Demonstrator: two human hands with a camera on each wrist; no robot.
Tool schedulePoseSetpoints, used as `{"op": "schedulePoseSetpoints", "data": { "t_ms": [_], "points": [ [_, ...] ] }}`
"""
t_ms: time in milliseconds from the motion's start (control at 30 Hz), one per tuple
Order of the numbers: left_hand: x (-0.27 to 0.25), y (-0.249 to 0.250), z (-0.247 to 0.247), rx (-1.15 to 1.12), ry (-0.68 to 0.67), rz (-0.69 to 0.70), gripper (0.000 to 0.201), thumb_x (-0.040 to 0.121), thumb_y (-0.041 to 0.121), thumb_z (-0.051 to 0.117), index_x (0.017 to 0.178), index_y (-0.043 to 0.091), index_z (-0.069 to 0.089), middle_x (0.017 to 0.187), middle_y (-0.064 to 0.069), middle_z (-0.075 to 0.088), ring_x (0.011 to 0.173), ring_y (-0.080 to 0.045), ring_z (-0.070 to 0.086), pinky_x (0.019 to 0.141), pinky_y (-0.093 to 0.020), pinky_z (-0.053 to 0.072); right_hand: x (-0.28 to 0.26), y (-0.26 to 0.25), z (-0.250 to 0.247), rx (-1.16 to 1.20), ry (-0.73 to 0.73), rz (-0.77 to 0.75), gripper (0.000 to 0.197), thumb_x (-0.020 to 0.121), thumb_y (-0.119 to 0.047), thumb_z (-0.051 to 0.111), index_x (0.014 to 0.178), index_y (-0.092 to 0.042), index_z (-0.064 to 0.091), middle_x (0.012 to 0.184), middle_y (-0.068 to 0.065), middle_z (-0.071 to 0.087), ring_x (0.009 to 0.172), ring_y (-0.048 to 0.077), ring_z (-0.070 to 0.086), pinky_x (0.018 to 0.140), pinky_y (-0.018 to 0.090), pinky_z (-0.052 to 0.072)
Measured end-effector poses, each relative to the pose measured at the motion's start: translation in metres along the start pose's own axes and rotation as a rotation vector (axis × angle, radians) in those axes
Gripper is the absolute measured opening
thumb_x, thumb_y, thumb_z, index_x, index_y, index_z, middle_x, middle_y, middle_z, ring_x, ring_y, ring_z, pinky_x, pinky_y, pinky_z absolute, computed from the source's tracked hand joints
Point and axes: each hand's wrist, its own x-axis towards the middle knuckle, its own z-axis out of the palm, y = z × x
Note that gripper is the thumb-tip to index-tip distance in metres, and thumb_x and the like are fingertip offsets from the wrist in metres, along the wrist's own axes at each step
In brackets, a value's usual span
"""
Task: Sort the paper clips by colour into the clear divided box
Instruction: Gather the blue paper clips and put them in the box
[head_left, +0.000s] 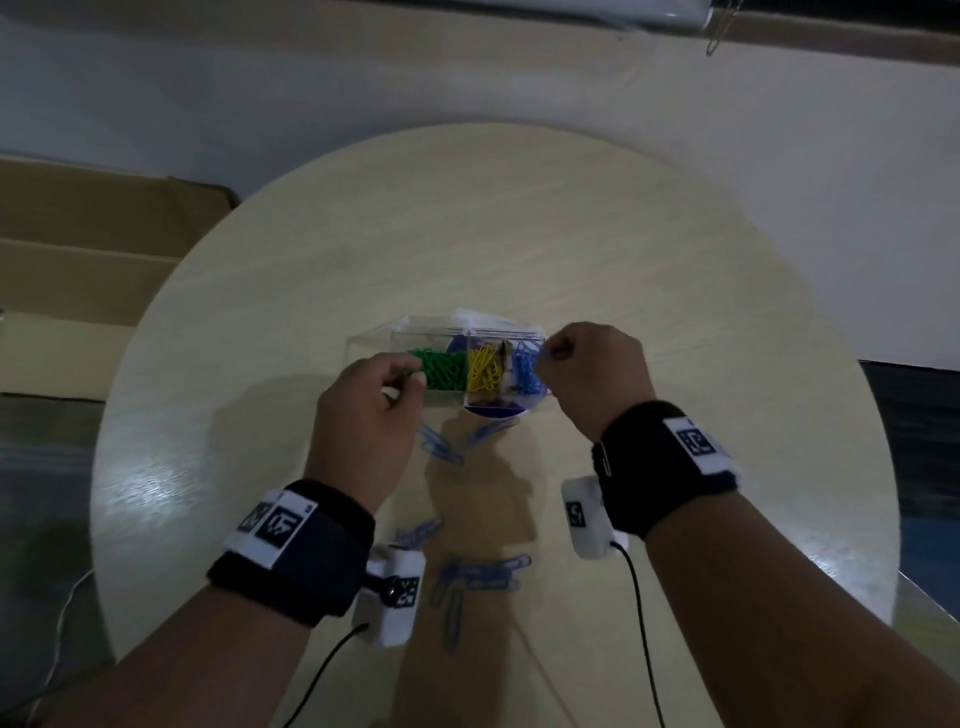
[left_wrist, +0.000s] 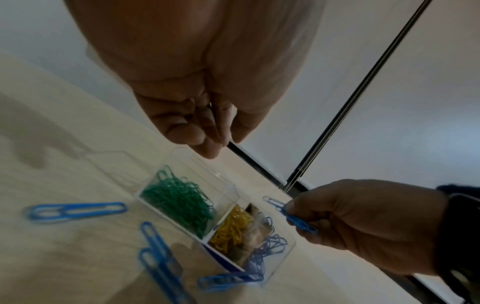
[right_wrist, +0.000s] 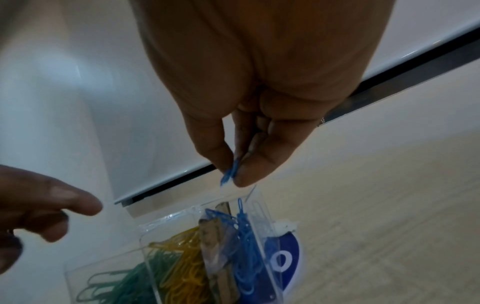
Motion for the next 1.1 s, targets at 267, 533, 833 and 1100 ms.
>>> {"op": "schedulePoseSetpoints", "data": {
  "t_ms": [267, 533, 833, 1100],
  "points": [
    [-0.017, -0.028, -0.021, 0.027, 0.024, -0.047, 0.01, 0.093, 0.03, 0.059, 0.098, 0.031, 0.068, 0.092, 0.011, 0.066, 0.074, 0.002, 0.061, 0.064, -0.004, 0.038, -0.003, 0.008, 0.009, -0.068, 0.12, -0.182, 0.019, 0.085, -0.026, 0.064, 0.102, -0.025, 0.072, 0.099, 0.001, 0.064, 0.088, 0.023, 0.06, 0.078, 0.029, 0.047],
    [-0.024, -0.045, -0.033, 0.095, 0.037, -0.045, 0.01, 0.093, 0.028, 0.06, 0.095, 0.031, 0.068, 0.091, 0.013, 0.063, 0.075, 0.002, 0.058, 0.064, -0.002, 0.036, -0.011, 0.014, 0.032, -0.343, 0.119, -0.265, 0.022, 0.088, -0.03, 0.056, 0.097, -0.022, 0.074, 0.108, 0.01, 0.052, 0.092, 0.034, 0.045, 0.075, 0.041, 0.047],
    [-0.014, -0.073, -0.023, 0.409, -0.155, 0.074, 0.019, 0.088, 0.025, 0.064, 0.104, 0.017, 0.07, 0.1, -0.006, 0.059, 0.089, -0.029, 0.063, 0.082, -0.037, 0.051, -0.048, 0.017, 0.035, -0.115, 0.303, -0.318, 0.017, 0.075, -0.006, 0.061, 0.086, -0.015, 0.069, 0.09, 0.011, 0.062, 0.084, 0.033, 0.053, 0.078, 0.037, 0.042],
    [-0.01, -0.069, -0.013, 0.519, -0.326, 0.139, 0.004, 0.085, 0.017, 0.063, 0.087, 0.017, 0.067, 0.092, -0.007, 0.057, 0.088, -0.029, 0.056, 0.077, -0.037, 0.046, -0.057, 0.025, 0.08, -0.467, -0.148, -0.458, 0.04, 0.079, -0.009, 0.051, 0.117, -0.013, 0.063, 0.116, 0.009, 0.064, 0.098, 0.036, 0.055, 0.084, 0.042, 0.051]
  ]
}}
